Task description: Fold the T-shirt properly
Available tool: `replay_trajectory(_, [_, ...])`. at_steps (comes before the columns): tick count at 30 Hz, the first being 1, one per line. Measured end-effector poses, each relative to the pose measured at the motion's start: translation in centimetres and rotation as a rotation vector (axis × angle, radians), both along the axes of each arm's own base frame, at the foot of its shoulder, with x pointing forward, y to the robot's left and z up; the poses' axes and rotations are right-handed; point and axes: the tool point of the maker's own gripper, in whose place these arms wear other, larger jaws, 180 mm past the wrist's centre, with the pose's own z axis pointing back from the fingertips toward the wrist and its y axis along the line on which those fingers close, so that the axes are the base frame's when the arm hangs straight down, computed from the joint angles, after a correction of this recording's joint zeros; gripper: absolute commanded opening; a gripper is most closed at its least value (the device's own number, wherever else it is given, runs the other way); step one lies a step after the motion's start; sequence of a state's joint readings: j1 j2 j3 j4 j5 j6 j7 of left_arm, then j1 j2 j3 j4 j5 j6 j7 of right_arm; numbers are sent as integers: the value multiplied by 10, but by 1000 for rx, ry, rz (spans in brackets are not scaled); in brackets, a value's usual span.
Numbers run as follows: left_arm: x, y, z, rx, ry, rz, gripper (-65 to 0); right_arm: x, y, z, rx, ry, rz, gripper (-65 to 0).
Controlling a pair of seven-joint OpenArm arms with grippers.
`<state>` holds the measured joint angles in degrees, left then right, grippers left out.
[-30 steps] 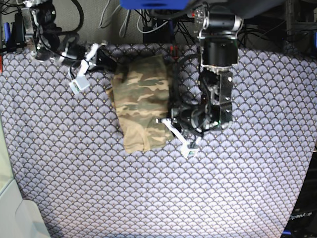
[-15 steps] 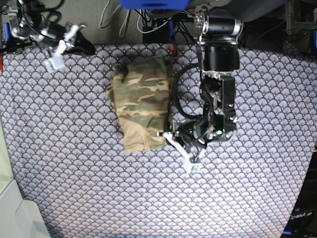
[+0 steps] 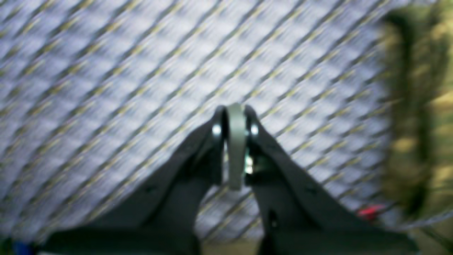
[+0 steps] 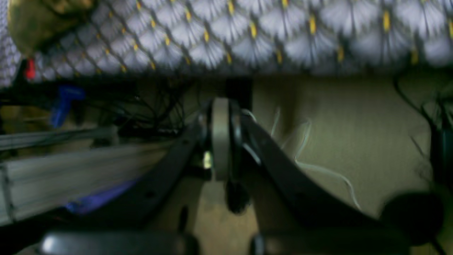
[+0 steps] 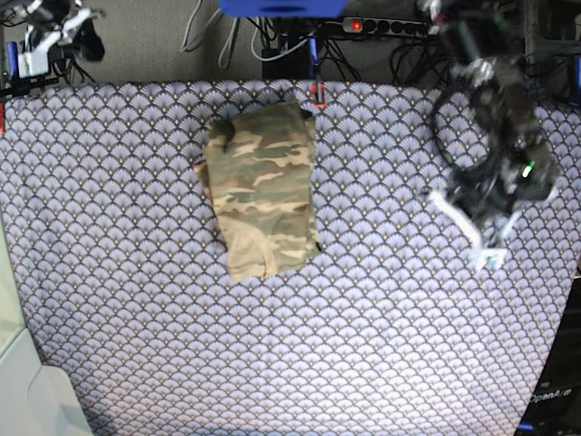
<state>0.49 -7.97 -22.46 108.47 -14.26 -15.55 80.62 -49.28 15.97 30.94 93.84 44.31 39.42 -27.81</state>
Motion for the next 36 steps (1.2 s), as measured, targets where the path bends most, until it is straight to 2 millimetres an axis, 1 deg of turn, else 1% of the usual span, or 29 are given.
replay_trajectory(1, [-11,8,1,34,3,-5,-640,-7,-3,-4,-32,22,-9,-650])
replay_trajectory(2, [-24,14,-2,59,16,-4,-640,-15,-6,-10,-70,48,-14,-650])
replay_trajectory(3, [-41,17,-10,74,53,-8,-640,-22,-7,-15,-97,68,-27,-650])
replay_trajectory(5, [-86,19,-35,84,184,-17,-640,-36,-5,-27,-155,119,-25,-650])
replay_trajectory(6, [-108,20,-46,85,241,-27,-640,-38,-4,-29,-181,112,-35,-650])
replay_trajectory(7, [-124,21,-53,90,271,-29,-640,-37,-5,-32,-190,87,-63,-650])
replay_trajectory(9, [-144,24,-63,103,251,-35,-640,-46,-6,-44,-211,99,-104,-650])
replay_trajectory(13, [-189,15,-76,67,229,-51,-640,-73,-9,-82,-228,184,-173,-650])
replay_trajectory(15, [-206,10,-81,46,215,-42,-640,-82,-15,-98,-227,205,-218,-650])
replay_trajectory(18, [-223,6,-100,-6,175,24,-640,-93,-24,-117,-227,200,-294,-650])
replay_trajectory(22, [-259,11,-146,-55,205,113,-640,-104,-18,-145,-208,192,-363,-650])
replay_trajectory(24, [-278,9,-173,-71,242,125,-640,-107,-18,-153,-212,178,-395,-650])
replay_trajectory(27, [-298,0,-208,-113,246,162,-640,-116,-18,-162,-215,164,-452,-650])
replay_trajectory(30, [-308,-2,-238,-93,216,150,-640,-120,-3,-171,-193,159,-454,-650])
replay_trajectory(32, [-319,-5,-254,-77,210,136,-640,-119,8,-177,-176,159,-433,-650])
replay_trajectory(35, [-334,-19,-275,-92,195,164,-640,-117,24,-182,-149,156,-395,-650])
replay_trajectory(36, [-338,-25,-282,-103,198,173,-640,-120,30,-185,-130,166,-397,-650])
